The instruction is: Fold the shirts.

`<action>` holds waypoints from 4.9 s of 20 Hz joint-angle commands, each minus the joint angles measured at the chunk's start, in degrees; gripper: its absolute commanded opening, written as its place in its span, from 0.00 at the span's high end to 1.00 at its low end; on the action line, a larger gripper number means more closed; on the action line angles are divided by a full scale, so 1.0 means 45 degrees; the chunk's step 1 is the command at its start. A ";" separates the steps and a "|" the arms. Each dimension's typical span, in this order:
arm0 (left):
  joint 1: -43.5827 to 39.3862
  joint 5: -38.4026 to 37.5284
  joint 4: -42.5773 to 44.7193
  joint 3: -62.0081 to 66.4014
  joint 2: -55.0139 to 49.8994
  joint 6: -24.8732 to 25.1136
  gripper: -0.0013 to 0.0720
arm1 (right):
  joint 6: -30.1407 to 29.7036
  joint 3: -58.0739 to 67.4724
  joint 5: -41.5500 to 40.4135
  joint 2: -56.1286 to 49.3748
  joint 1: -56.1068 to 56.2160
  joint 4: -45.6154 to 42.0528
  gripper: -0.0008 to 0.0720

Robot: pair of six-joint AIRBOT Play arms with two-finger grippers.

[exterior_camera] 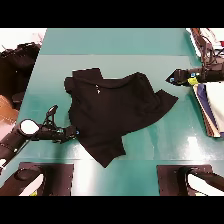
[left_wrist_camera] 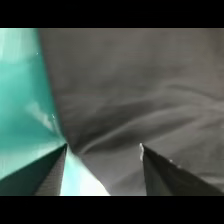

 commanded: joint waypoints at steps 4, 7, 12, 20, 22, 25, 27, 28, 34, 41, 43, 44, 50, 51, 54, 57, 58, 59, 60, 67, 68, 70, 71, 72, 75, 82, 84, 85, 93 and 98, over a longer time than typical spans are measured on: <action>-0.1161 0.1768 -0.0102 -0.0262 0.0015 -0.0262 0.57 | 0.0058 -0.0010 0.0044 0.0024 0.0000 0.0049 0.44; -0.1122 0.2215 -0.0087 0.0078 0.0015 -0.0209 0.95 | 0.0053 -0.0010 0.0612 0.0024 -0.0330 -0.0073 0.44; -0.1122 0.1647 0.4420 0.2817 0.0015 -0.1535 0.95 | 0.0039 -0.1447 0.1851 0.0044 -0.3453 -0.0102 0.42; -0.1122 0.1350 0.5455 0.4138 0.0015 -0.2278 0.95 | -0.1530 -0.4833 -0.0233 -0.2744 -0.6280 0.3036 0.43; -0.1122 0.1137 0.5445 0.4138 0.0015 -0.2278 0.95 | -0.1525 -0.4469 -0.0656 -0.3594 -0.5940 0.3065 0.43; -0.1122 0.1083 0.5260 0.4138 0.0015 -0.2283 0.95 | -0.1525 -0.3623 -0.0767 -0.4546 -0.5231 0.3050 0.45; -0.1122 0.1073 0.5042 0.4138 0.0015 -0.2278 0.95 | -0.1525 -0.3147 -0.1200 -0.4716 -0.4726 0.3050 0.57; -0.1122 0.1059 0.4881 0.4138 0.0015 -0.2278 0.95 | -0.1525 -0.2963 -0.1355 -0.4707 -0.4498 0.3036 0.59; -0.1122 -0.0962 0.4979 0.6751 0.0044 -0.2074 0.95 | -0.2040 -0.1535 -0.0301 -0.3147 -0.4090 0.2953 0.96; -0.1122 -0.3619 0.6251 1.8073 0.0044 -0.0476 0.95 | -0.2288 0.4216 0.0311 0.1938 -0.4833 0.2939 0.96; -0.1122 -0.3609 0.6339 2.0910 0.0044 -0.0491 0.95 | -0.2288 0.5955 0.0092 0.2968 -0.5183 0.2934 0.96; -0.1122 -0.3599 0.6329 2.2012 0.0044 -0.0495 0.95 | -0.2288 0.6635 -0.0151 0.3478 -0.5411 0.2929 0.96; -0.1122 -0.2492 0.5829 2.4397 0.0044 -0.0500 0.95 | -0.2079 0.9491 0.0194 0.5221 -0.7980 0.2914 0.96; -0.1122 -0.2448 0.5833 2.4251 0.0039 -0.0491 0.95 | -0.1821 0.9831 0.0408 0.5236 -0.8393 0.2924 0.96; -0.1122 -0.2317 0.7014 2.2746 0.0039 -0.0447 0.95 | -0.1093 0.9942 0.0903 0.5066 -0.8937 0.3002 0.96; -0.1122 -0.2385 0.8621 1.9972 -0.0277 -0.0500 0.95 | -0.0559 0.8689 0.2152 0.4284 -0.8913 0.3060 0.96; -0.1122 -0.2419 0.8616 1.9118 -0.0544 -0.0505 0.95 | -0.0500 0.8218 0.2667 0.3823 -0.8757 0.3036 0.96; -0.1122 -0.2501 0.8573 1.8292 -0.0986 -0.0505 0.95 | -0.0500 0.7660 0.3147 0.3249 -0.8403 0.2958 0.96; -0.1122 -0.2594 0.8524 1.7602 -0.1511 -0.0500 0.95 | -0.0500 0.7116 0.3497 0.2671 -0.7902 0.2905 0.96; -0.1083 -0.1175 0.8495 1.4843 -0.6625 -0.0481 0.95 | -0.0223 0.3876 0.3274 -0.2555 -0.3701 -0.0393 0.96; -0.0918 -0.0345 0.8466 1.4843 -0.7349 -0.0476 0.95 | -0.0223 0.3823 0.2773 -0.3376 -0.3468 -0.0389 0.96; -0.0330 0.1452 0.8068 1.4926 -0.8602 -0.0738 0.95 | -0.0223 0.4386 0.1700 -0.5081 -0.3240 -0.0374 0.96; 0.0058 0.2040 0.7635 1.5076 -0.9088 -0.0767 0.95 | -0.0223 0.4988 0.1457 -0.5833 -0.3230 -0.0369 0.96; 0.0398 0.2317 0.7174 1.5256 -0.9428 -0.0695 0.95 | -0.0223 0.5663 0.1394 -0.6479 -0.3230 -0.0350 0.96; 0.1044 0.2448 0.6387 1.5441 -0.9704 -0.0117 0.95 | -0.0223 0.7640 0.1457 -0.7771 -0.3225 -0.0287 0.96; 0.1180 -0.3138 0.6130 1.4834 -0.9486 0.1413 0.95 | -0.0301 0.6907 0.3045 -0.7140 -0.3094 -0.0787 0.96; 0.1180 -0.3215 0.6115 1.3906 -0.9486 0.1404 0.95 | -0.0301 0.5362 0.2681 -0.6581 -0.2948 -0.0753 0.96; 0.1180 -0.3065 0.6115 1.3425 -0.9496 0.1379 0.95 | -0.0301 0.4624 0.2327 -0.6358 -0.2914 -0.0714 0.96; 0.1180 -0.4507 0.6878 1.2099 -0.8476 0.0826 0.33 | -0.0631 0.2929 0.2283 -0.5163 -0.2501 -0.0787 0.38; 0.1180 -0.5037 0.6946 0.7383 -0.4080 0.0350 0.32 | -0.0690 0.0622 0.2463 -0.2220 -0.3531 -0.0719 0.40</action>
